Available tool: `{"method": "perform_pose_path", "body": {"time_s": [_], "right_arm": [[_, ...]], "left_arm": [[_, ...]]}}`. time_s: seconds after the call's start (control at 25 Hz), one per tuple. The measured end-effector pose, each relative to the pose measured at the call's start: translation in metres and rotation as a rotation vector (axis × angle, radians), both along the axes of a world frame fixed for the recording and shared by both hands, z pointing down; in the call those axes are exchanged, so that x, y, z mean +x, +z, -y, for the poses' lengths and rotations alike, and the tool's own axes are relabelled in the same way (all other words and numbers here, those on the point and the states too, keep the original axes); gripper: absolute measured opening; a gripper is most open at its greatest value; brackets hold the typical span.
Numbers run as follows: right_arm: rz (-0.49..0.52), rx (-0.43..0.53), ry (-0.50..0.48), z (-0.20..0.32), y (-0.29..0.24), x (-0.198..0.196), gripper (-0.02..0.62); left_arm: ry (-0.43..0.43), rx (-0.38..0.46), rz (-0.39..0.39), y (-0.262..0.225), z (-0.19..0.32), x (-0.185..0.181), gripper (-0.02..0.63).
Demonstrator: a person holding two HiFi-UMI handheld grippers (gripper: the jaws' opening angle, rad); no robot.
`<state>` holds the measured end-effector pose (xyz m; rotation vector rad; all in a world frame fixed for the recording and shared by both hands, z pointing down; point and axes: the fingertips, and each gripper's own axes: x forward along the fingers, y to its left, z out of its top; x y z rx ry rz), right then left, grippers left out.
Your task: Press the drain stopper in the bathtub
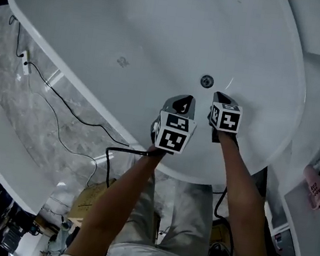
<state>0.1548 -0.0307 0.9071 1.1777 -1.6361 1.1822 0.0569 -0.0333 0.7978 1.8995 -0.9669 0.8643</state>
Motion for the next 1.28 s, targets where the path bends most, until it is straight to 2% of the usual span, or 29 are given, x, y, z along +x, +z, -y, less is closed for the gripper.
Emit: {"method": "perform_pose_path", "body": {"time_s": [0.44, 0.6, 0.8, 1.0, 1.28], "right_arm": [[0.041, 0.172, 0.015, 0.007, -0.156, -0.021, 0.002], [0.065, 0.239, 0.025, 0.009, -0.213, -0.027, 0.002], [0.095, 0.326, -0.051, 0.013, -0.304, -0.051, 0.002], [0.124, 0.451, -0.127, 0.032, -0.396, -0.073, 0.002], [0.141, 0.595, -0.186, 0.024, -0.511, -0.094, 0.000]], "left_arm": [[0.015, 0.072, -0.035, -0.114, 0.004, -0.021, 0.005], [0.029, 0.124, -0.054, -0.161, 0.010, -0.022, 0.005], [0.016, 0.185, -0.066, -0.235, 0.006, -0.039, 0.005], [-0.021, 0.241, -0.104, -0.311, 0.017, -0.050, 0.005], [-0.009, 0.407, -0.160, -0.427, 0.015, -0.055, 0.005]]}}
